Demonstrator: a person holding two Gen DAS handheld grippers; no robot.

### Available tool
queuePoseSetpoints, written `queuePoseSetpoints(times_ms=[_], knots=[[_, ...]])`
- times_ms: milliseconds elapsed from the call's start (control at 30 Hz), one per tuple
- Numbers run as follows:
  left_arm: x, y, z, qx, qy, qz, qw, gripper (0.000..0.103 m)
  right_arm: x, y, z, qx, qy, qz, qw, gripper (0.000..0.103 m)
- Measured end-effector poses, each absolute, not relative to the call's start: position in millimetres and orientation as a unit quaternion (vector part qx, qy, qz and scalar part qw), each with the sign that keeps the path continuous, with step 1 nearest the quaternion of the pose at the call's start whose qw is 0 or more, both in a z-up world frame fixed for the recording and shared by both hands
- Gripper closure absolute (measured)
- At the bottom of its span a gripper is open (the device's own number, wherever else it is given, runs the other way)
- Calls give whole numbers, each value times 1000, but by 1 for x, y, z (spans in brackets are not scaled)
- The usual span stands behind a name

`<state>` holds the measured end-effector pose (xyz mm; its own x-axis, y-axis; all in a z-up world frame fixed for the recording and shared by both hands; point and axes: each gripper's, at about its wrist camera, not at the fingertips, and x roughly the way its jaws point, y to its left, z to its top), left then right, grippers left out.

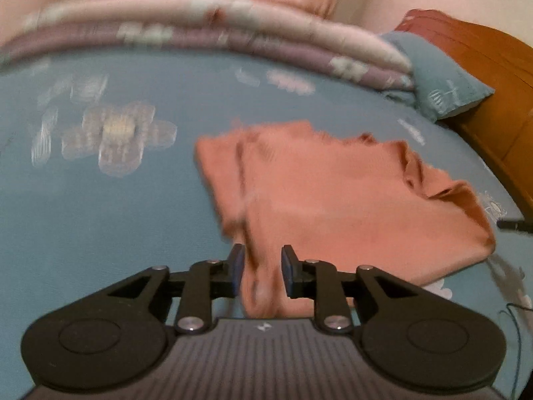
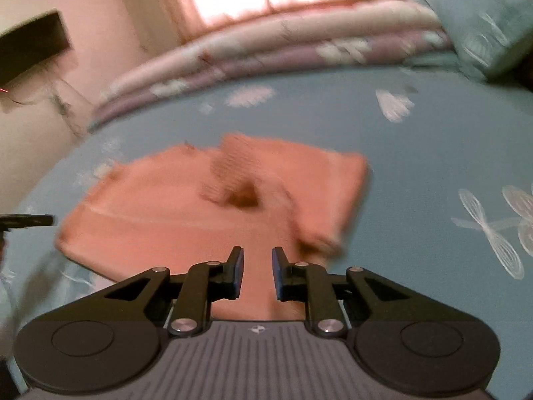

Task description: Fold clothes

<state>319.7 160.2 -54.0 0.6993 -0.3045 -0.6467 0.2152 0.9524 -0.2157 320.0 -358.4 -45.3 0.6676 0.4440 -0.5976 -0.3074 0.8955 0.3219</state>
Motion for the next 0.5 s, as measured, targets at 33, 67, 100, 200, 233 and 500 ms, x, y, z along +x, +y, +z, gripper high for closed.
queuePoseSetpoints(times_ms=[33,67,100,200,233,500], knots=[[321,151,-52,-67,357,-162,918,68,322,-350,-45,109,350,228,902,77],[322,141,-51,-73,353,-184,915,68,324,-341,-45,121,349,249,895,72],[325,129,-54,-77,355,-208,908,68,328,-328,-49,125,354,269,887,71],[335,94,-68,-93,364,-263,889,68,344,-283,-69,123,372,308,867,71],[340,84,-74,-111,370,-283,878,68,349,-272,-76,135,378,320,858,71],[375,84,-121,-225,474,-299,797,68,383,-244,-131,213,466,321,797,79]])
